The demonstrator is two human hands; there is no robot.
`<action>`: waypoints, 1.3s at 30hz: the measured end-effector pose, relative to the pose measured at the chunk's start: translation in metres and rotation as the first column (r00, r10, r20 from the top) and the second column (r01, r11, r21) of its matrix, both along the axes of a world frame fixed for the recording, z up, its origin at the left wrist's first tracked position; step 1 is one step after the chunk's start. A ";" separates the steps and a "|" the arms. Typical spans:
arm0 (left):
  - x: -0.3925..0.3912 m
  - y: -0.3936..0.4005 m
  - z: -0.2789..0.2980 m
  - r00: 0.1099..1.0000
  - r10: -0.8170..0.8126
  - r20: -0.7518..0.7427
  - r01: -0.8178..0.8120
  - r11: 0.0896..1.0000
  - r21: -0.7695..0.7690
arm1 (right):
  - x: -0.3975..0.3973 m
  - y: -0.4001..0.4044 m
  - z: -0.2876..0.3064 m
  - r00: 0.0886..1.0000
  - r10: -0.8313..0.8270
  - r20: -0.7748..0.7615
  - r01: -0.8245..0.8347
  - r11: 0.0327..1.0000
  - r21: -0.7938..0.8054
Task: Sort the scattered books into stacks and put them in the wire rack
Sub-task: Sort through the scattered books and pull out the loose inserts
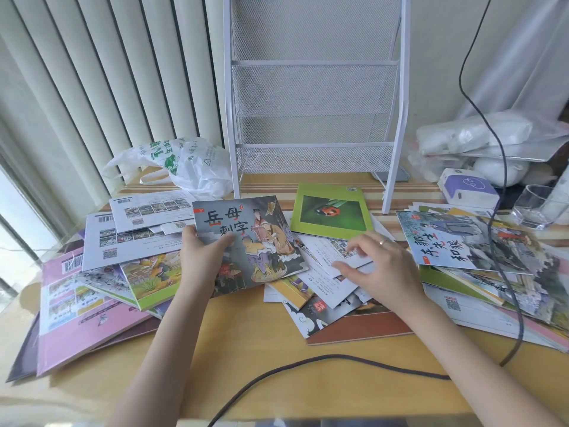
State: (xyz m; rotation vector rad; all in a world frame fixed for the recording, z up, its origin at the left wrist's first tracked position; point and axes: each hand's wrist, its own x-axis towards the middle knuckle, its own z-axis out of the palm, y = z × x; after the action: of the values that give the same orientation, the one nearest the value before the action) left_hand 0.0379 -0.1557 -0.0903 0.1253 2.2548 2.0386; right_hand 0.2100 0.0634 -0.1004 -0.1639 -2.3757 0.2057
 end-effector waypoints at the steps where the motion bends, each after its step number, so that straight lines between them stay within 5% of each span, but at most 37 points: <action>1: 0.000 0.000 0.000 1.000 -0.001 -0.005 0.001 1.000 0.000 | -0.001 0.003 -0.003 0.987 -0.020 0.159 0.027 0.999 -0.042; 3: 0.000 0.001 0.000 1.000 -0.002 -0.010 0.002 1.000 0.002 | -0.002 0.010 -0.011 0.858 0.022 0.514 0.055 0.989 -0.136; 5: 0.001 0.001 0.000 1.000 -0.004 -0.008 0.005 1.000 0.005 | -0.007 0.013 -0.015 0.780 0.090 0.620 0.059 0.975 -0.216; 9: 0.000 0.001 0.000 1.000 -0.002 -0.009 0.001 1.000 -0.006 | -0.012 0.009 -0.008 0.791 0.082 0.606 0.098 0.961 -0.258; 18: -0.002 0.001 -0.003 1.000 0.001 0.000 -0.001 1.000 0.008 | -0.015 -0.010 0.000 0.816 -0.145 0.560 0.040 0.980 0.196; 20: -0.002 0.001 -0.003 1.000 0.003 -0.008 -0.003 1.000 0.011 | -0.017 -0.006 0.005 0.863 -0.175 0.473 0.125 0.983 0.135; 23: -0.001 0.000 -0.004 1.000 0.006 -0.021 -0.006 1.000 0.003 | -0.015 0.002 0.016 0.972 -0.232 -0.030 0.227 0.966 -0.120; 26: 0.000 0.003 -0.004 0.999 0.010 -0.039 -0.012 0.999 -0.037 | -0.015 0.004 0.039 0.868 -0.262 -0.421 0.076 0.909 -0.410; 31: 0.004 0.004 -0.001 0.999 0.008 -0.044 -0.009 1.000 -0.027 | -0.022 -0.003 0.062 0.865 -0.253 -0.434 -0.009 0.857 -0.516; 39: 0.010 0.001 0.002 0.997 -0.006 -0.071 0.011 0.997 0.074 | -0.027 0.001 0.072 0.766 -0.441 -0.468 0.073 0.783 -0.617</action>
State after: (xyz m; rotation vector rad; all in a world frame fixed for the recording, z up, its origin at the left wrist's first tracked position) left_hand 0.0480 -0.1543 -0.0881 0.2161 2.2148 2.1470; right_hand 0.1826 0.0641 -0.0280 -0.6330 -1.5671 0.7208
